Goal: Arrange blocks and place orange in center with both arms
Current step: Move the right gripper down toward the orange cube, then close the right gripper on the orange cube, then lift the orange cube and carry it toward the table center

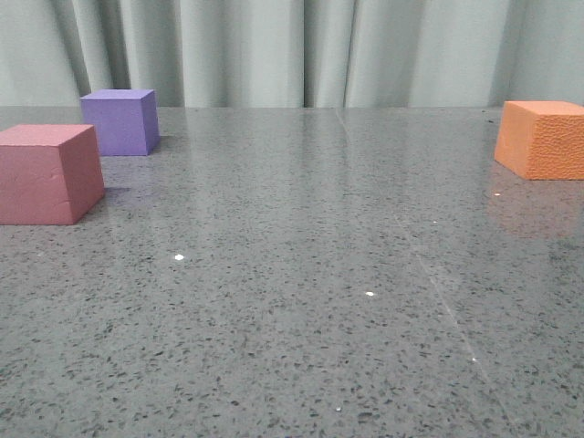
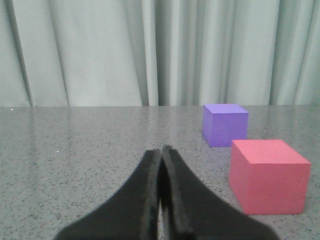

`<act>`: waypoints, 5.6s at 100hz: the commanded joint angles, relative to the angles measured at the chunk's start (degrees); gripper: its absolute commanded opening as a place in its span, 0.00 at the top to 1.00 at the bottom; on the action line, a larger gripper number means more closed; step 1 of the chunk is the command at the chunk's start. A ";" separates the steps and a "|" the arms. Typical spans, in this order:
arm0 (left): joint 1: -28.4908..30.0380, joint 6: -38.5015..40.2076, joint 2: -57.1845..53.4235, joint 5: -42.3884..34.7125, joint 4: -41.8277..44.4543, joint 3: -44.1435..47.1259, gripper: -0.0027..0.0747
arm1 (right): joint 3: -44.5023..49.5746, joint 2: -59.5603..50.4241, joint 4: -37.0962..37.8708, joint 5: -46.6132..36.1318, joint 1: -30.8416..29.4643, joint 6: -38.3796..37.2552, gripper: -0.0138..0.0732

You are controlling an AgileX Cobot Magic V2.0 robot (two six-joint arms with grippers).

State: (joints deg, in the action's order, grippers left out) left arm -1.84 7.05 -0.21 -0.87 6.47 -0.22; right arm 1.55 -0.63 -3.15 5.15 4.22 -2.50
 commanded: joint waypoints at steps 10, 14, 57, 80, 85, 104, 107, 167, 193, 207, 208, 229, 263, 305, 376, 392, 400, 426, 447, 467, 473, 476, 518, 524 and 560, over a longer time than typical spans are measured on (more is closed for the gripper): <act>0.14 -0.06 -1.89 -4.44 -0.54 3.06 0.99 | -0.77 -1.36 0.05 -4.70 -0.39 0.42 0.92; 0.14 -0.06 -1.89 -4.44 -0.54 3.06 0.99 | -0.77 -1.36 0.05 -4.70 -0.39 0.42 0.92; 0.14 -0.06 -1.89 -4.44 -0.54 3.06 0.99 | -0.77 -1.36 0.05 -4.70 -0.39 0.42 0.92; 0.14 -0.06 -1.89 -4.44 -0.54 3.06 0.99 | -0.83 -1.36 0.05 -9.08 -0.39 0.42 0.92; 0.14 -0.06 -1.89 -4.44 -0.54 3.06 0.99 | -1.14 -1.36 0.05 -11.20 -0.39 0.42 0.92; 0.14 -0.06 -1.89 -4.44 -0.54 3.06 0.99 | -11.59 2.01 0.05 -2.31 -0.39 0.42 0.92; 0.14 -0.06 -1.89 -4.44 -0.54 3.06 0.99 | -14.68 3.39 0.05 0.65 -0.39 0.42 0.92; 0.14 -0.06 -1.89 -4.44 -0.54 3.06 0.99 | -53.52 51.19 0.05 24.15 -0.39 0.42 0.92; 0.14 -0.06 -1.89 -4.44 -0.54 3.06 0.99 | -54.14 62.68 0.05 23.60 -0.39 0.42 0.92; 0.14 -0.06 -1.89 -4.44 -0.54 3.06 0.99 | -54.14 64.72 0.05 24.73 -0.39 0.42 0.90; 0.14 -0.06 -1.89 -4.44 -0.54 3.06 0.99 | -54.14 64.72 0.05 24.79 -0.39 0.42 0.90; 0.14 -0.06 -1.89 -4.44 -0.54 3.06 0.99 | -54.61 64.72 0.05 24.82 -0.39 0.42 0.61; 0.14 -0.06 -1.89 -4.44 -0.54 3.06 0.99 | -54.61 64.72 0.05 21.02 -0.39 0.42 0.10; 0.14 -0.06 -1.89 -4.44 -0.54 3.06 0.99 | -70.75 74.80 0.09 26.47 -0.39 0.87 0.10; 0.14 -0.06 -1.89 -4.44 -0.54 3.06 0.99 | -75.06 92.52 0.64 28.74 -0.65 0.87 0.11; 0.14 -0.06 -1.89 -4.44 -0.54 3.06 0.99 | -75.06 94.22 0.64 28.74 -0.65 0.87 0.19; 0.14 -0.06 -1.89 -4.44 -0.54 3.06 0.99 | -75.06 94.22 0.64 28.74 -0.65 0.87 0.30; 0.14 -0.06 -1.89 -4.44 -0.54 3.06 0.99 | -75.44 93.22 -0.42 29.77 0.11 0.87 0.53; 0.14 -0.06 -1.89 -4.44 -0.54 3.06 0.99 | -80.07 89.98 -1.63 32.86 5.20 -2.30 0.53; 0.14 -0.06 -1.89 -4.44 -0.54 3.06 0.99 | -84.77 91.03 -1.63 31.66 14.15 -7.66 0.53; 0.14 -0.06 -1.89 -4.44 -0.54 3.06 0.99 | -86.38 92.08 -1.63 30.82 16.40 -9.27 0.53; 0.14 -0.06 -1.89 -4.44 -0.54 3.06 0.99 | -87.27 92.87 -1.63 30.65 17.65 -10.00 0.53; 0.14 -0.06 -1.89 -4.44 -0.54 3.06 0.99 | -102.64 107.77 9.40 36.19 29.24 -27.08 0.54; 0.14 -0.06 -1.89 -4.44 -0.54 3.06 0.99 | -104.35 109.46 13.35 38.32 31.00 -31.17 0.54; 0.14 -0.06 -1.89 -4.44 -0.54 3.06 0.99 | -107.14 114.86 21.71 45.93 35.03 -39.72 0.54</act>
State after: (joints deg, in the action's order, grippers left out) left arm -1.84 7.05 -0.21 -0.87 6.47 -0.22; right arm -103.63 116.54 16.43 50.62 39.50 -41.33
